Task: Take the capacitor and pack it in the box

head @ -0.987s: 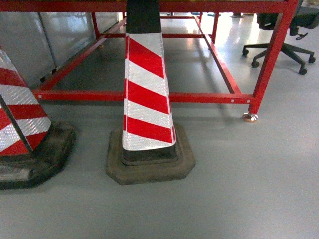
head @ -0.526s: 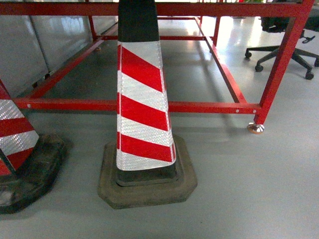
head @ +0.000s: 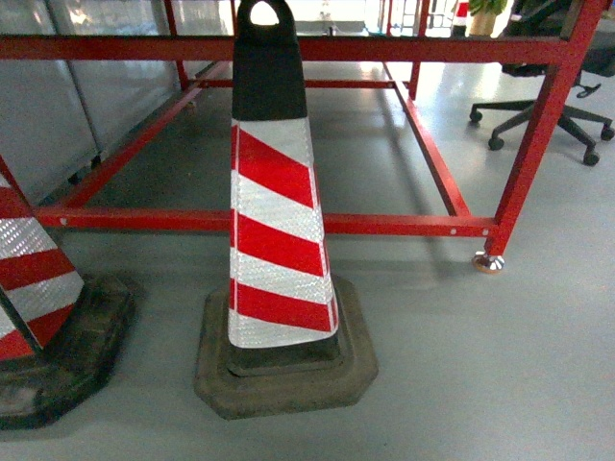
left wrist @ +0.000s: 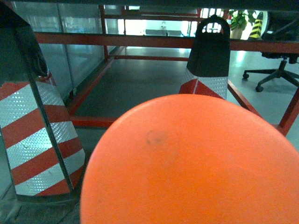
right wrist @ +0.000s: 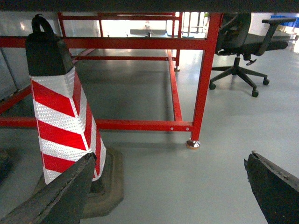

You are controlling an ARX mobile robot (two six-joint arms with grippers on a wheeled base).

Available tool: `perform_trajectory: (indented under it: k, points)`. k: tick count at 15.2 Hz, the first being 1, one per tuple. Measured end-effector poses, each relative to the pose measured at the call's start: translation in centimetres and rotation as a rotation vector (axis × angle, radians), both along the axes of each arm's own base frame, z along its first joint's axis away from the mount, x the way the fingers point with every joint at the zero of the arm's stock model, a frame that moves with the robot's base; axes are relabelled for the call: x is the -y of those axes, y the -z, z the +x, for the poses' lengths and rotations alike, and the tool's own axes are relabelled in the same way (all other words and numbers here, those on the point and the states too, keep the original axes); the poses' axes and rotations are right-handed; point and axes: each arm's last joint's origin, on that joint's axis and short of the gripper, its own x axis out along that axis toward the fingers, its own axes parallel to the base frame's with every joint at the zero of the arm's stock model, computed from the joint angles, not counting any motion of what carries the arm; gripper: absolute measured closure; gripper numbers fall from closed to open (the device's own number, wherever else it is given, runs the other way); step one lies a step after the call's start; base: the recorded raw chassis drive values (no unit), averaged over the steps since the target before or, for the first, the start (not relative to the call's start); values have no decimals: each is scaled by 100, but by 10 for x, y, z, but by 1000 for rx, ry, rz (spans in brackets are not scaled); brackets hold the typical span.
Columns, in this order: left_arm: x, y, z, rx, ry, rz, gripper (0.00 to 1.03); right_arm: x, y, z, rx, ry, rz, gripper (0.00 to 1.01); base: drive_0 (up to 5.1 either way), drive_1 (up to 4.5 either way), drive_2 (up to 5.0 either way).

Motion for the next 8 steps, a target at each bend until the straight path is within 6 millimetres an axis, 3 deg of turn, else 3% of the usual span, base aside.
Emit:
perform_trajectory:
  k: [6,8]
  points:
    - [0,0,0,0,3,8,59,0,0,0,2,2,1,3,-11,400,-422]
    - [0,0,0,-1,3,10,59,0,0,0,-1,1,0,3,0,0,0]
